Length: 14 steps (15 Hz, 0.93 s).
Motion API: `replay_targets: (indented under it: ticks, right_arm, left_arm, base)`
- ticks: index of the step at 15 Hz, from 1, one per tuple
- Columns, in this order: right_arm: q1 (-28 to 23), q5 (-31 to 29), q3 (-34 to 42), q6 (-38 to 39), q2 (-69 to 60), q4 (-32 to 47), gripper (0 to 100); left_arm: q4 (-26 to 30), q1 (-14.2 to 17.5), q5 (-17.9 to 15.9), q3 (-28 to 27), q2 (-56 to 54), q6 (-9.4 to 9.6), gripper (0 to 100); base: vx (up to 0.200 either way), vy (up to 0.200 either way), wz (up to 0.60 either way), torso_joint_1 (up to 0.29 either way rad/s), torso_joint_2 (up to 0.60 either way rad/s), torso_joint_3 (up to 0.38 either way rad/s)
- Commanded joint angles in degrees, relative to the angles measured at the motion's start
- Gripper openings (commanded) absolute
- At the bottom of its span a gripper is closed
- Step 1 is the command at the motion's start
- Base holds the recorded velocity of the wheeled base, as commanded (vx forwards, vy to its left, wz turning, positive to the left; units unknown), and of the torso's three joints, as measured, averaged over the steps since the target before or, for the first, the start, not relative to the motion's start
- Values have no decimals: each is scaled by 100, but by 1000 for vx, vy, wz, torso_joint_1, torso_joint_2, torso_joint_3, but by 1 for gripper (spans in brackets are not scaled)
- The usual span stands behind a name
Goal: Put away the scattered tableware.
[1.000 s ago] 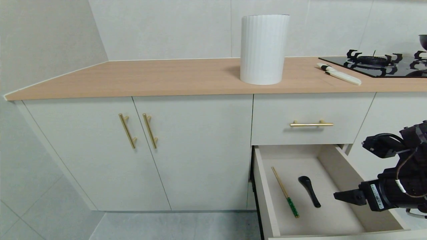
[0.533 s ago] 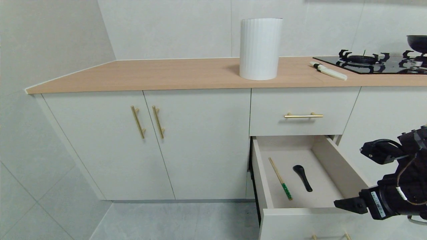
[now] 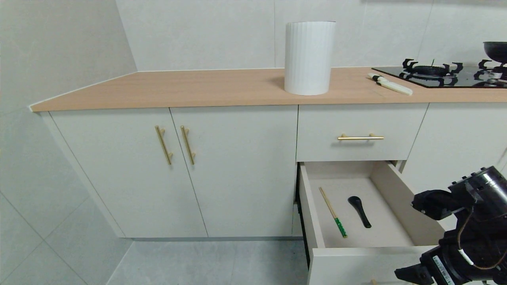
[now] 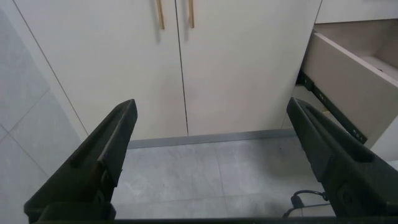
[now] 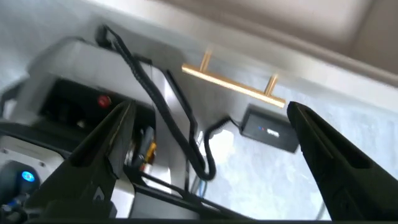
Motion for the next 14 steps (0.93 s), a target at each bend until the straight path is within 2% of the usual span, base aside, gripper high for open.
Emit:
replay_targets:
  ticks: [1,5,10,14]
  right_arm:
    - [76,-41,17,3,190,-4,100]
    - [76,-50,26,39,673,-4,100]
    - [-231,-147,-203,83,1508,-127,100]
    - [-302,-542,-238,566,2000,-715,100]
  left_arm:
    - [2,-1,-1,1,0,0,100]
    - [2,-1,-1,1,0,0,100]
    - [2,-1,-1,1,0,0,100]
    - [2,-1,-1,1,0,0,100]
  base:
    - [0,0,0,0,0,0]
    - [0,0,0,0,0,0]
    - [0,0,0,0,0,0]
    - [0,0,0,0,0,0]
